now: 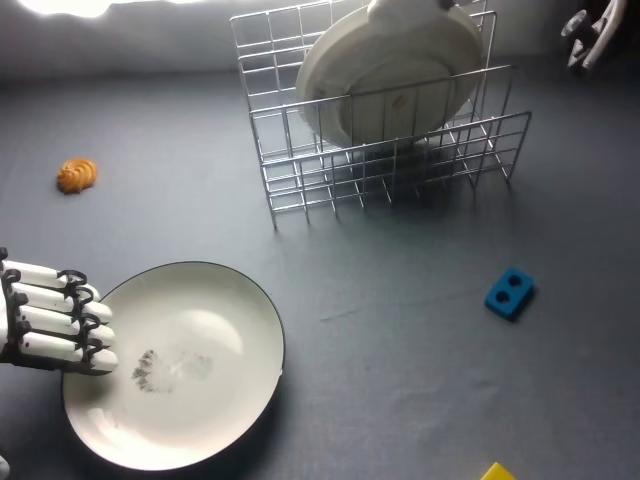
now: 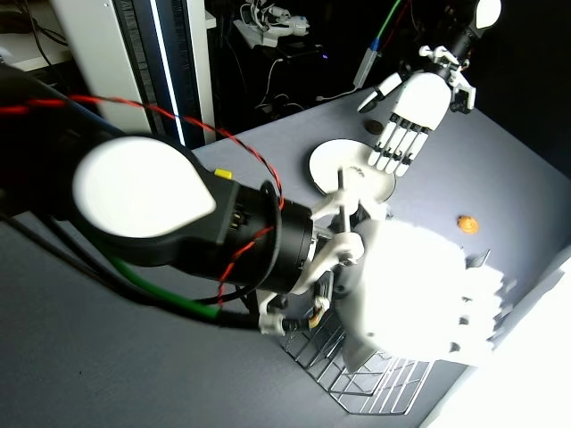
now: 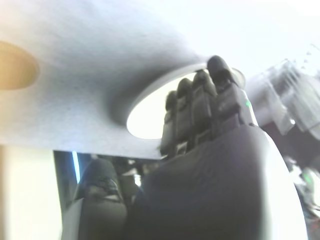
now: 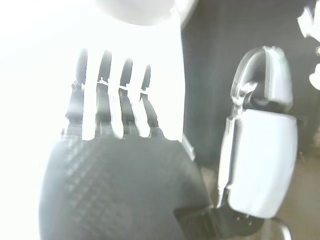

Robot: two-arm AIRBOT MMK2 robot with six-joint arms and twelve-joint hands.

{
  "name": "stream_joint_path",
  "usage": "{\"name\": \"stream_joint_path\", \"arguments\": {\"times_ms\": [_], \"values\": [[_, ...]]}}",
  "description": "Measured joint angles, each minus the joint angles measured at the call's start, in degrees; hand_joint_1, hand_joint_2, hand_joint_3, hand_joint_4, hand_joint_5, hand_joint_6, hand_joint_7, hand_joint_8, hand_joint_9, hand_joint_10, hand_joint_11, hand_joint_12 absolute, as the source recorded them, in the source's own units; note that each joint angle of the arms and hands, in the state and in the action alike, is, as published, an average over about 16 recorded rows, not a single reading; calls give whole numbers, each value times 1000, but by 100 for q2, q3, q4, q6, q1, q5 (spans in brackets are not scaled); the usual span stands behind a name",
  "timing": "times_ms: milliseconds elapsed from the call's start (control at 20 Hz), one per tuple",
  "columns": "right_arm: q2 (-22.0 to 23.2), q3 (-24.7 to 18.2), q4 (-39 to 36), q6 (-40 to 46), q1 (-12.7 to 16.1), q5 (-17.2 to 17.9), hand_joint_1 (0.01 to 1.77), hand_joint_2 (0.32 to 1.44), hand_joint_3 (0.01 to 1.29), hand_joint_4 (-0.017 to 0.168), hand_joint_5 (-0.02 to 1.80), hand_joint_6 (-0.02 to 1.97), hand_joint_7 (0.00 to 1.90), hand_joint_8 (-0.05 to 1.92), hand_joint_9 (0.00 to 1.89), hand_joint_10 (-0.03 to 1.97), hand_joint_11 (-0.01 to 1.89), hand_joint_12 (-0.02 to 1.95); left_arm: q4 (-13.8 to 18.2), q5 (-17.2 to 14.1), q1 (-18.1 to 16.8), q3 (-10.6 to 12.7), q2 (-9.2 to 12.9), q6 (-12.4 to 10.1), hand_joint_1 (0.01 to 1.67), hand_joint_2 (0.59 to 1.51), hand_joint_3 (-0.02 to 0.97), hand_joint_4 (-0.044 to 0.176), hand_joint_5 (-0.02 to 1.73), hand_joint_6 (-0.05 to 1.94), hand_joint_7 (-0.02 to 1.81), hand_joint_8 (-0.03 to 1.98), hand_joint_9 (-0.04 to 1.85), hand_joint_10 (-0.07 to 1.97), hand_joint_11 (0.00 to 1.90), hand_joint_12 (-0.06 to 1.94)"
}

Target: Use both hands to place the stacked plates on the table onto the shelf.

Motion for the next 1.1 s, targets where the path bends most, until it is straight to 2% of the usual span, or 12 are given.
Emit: {"name": "stream_joint_path", "arguments": {"times_ms": [300, 700, 800, 1100], "values": [[112, -113, 13, -275, 243, -10, 719, 893, 17, -2, 21, 1005, 16, 1341, 46, 1410, 21, 1661, -226, 255, 172, -185, 19, 6, 22, 1147, 15, 3, 180, 9, 170, 5, 107, -30, 19, 336], [169, -213, 9, -284, 322, -9, 742, 892, 16, -3, 26, 981, 20, 1320, 48, 1396, 21, 1658, -389, 472, 287, -354, 38, 12, 24, 1142, 15, 4, 179, 11, 169, 0, 99, -38, 21, 345], [179, -234, 7, -281, 329, -10, 763, 893, 16, -3, 33, 881, 31, 1195, 51, 1267, 21, 1530, -423, 500, 312, -383, 44, 14, 24, 1141, 15, 3, 178, 12, 167, -1, 97, -39, 22, 341], [216, -287, 11, -259, 371, -10, 893, 894, 16, -3, 31, 511, 33, 684, 41, 729, 21, 895, -531, 575, 378, -458, 58, 16, 24, 1139, 16, 1, 172, 11, 160, -6, 86, -40, 23, 322]]}}
